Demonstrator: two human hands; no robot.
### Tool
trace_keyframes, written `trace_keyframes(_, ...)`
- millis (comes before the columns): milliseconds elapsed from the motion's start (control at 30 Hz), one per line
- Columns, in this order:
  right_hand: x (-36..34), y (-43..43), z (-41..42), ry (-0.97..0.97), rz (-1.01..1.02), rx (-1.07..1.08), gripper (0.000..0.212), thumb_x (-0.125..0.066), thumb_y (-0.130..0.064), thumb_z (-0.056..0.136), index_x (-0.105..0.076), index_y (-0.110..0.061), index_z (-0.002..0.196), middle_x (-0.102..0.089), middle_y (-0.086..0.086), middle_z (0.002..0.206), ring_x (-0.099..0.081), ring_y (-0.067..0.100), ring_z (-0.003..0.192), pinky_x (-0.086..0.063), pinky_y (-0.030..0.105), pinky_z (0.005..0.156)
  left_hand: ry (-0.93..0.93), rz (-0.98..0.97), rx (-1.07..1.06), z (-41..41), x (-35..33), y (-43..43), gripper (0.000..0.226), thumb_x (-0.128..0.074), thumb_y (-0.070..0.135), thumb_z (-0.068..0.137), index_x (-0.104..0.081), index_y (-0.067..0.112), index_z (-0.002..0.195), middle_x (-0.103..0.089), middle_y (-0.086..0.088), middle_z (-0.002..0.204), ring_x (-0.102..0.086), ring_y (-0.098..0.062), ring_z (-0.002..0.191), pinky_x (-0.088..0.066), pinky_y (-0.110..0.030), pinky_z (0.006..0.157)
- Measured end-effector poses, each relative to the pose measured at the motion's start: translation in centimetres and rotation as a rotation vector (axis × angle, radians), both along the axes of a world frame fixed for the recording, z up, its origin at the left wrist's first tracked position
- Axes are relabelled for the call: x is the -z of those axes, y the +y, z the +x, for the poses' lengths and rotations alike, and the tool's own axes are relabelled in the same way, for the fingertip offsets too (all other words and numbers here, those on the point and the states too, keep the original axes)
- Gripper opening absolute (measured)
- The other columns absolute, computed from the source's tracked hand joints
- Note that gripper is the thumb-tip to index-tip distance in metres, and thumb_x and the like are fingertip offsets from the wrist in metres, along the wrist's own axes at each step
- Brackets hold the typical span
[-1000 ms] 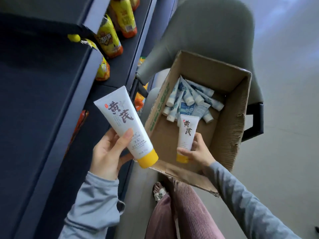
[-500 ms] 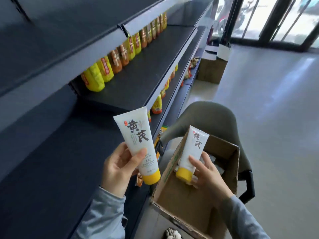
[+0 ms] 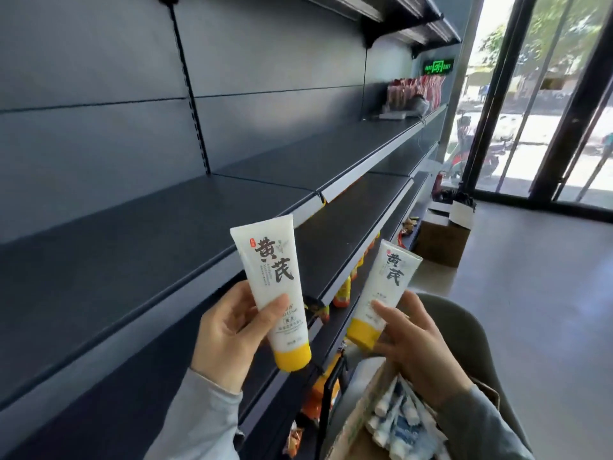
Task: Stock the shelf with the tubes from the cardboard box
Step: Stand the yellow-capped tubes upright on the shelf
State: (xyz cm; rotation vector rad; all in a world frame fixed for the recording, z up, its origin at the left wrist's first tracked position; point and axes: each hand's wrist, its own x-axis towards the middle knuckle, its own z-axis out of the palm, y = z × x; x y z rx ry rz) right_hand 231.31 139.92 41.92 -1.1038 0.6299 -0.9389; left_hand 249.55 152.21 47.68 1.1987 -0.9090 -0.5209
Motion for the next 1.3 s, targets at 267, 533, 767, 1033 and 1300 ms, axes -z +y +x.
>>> trace_keyframes(267,-3.4,0.8,4.8,-0.049,-0.106,-0.062,0.043,-0.068,-0.026,0.074,-0.053,-0.020,0.114,-0.073,0.009,0.101,-0.070,0.026,0.086,-0.059,0.037,0.067,0.004,-0.091,-0.260,3.3,-2.7,6.3,0.021,-0.067,0.020,0.059,-0.068,0.017,0.079,-0.073,0.003,0.074,-0.068,-0.008,0.063,-0.055,-0.024,0.048)
trace_keyframes(533,-6.0,0.9,11.6,-0.118,-0.150,-0.310,0.040,-0.068,-0.031,0.074,-0.056,-0.021,0.111,-0.072,0.008,0.105,-0.069,0.026,0.094,-0.059,0.033,0.063,0.007,-0.182,-0.665,5.4,-4.0,13.1,0.013,-0.068,0.021,0.058,-0.072,0.022,0.070,-0.073,0.007,0.073,-0.068,-0.006,0.066,-0.055,-0.024,0.049)
trace_keyframes(767,-9.3,4.5,18.3,-0.209,-0.205,-0.630,0.046,-0.068,-0.030,0.076,-0.051,-0.021,0.117,-0.071,0.006,0.106,-0.068,0.022,0.088,-0.057,0.029,0.062,-0.014,-0.219,-0.990,2.8,-4.6,20.6,0.022,-0.073,0.030,0.059,-0.074,0.035,0.080,-0.074,0.008,0.088,-0.070,-0.005,0.078,-0.054,-0.023,0.052)
trace_keyframes(1033,-9.2,13.7,22.4,-0.238,-0.268,-0.924,0.046,-0.072,-0.022,0.075,-0.051,-0.024,0.116,-0.072,0.006,0.103,-0.070,0.023,0.092,-0.057,0.030,0.067,0.075,-0.230,-1.249,0.5,-2.9,27.9,0.028,-0.068,0.024,0.062,-0.070,0.020,0.090,-0.074,0.007,0.088,-0.070,-0.009,0.083,-0.056,-0.026,0.054)
trace_keyframes(1300,-10.6,21.0,26.1,-0.188,-0.526,-0.968,0.044,-0.073,-0.014,0.080,-0.050,-0.033,0.112,-0.071,-0.003,0.103,-0.069,0.018,0.092,-0.058,0.037,0.076,0.146,-0.295,-1.198,2.0,-3.0,31.7,0.043,-0.076,0.033,0.056,-0.066,0.017,0.095,-0.072,-0.002,0.098,-0.069,-0.012,0.086,-0.057,-0.027,0.056)
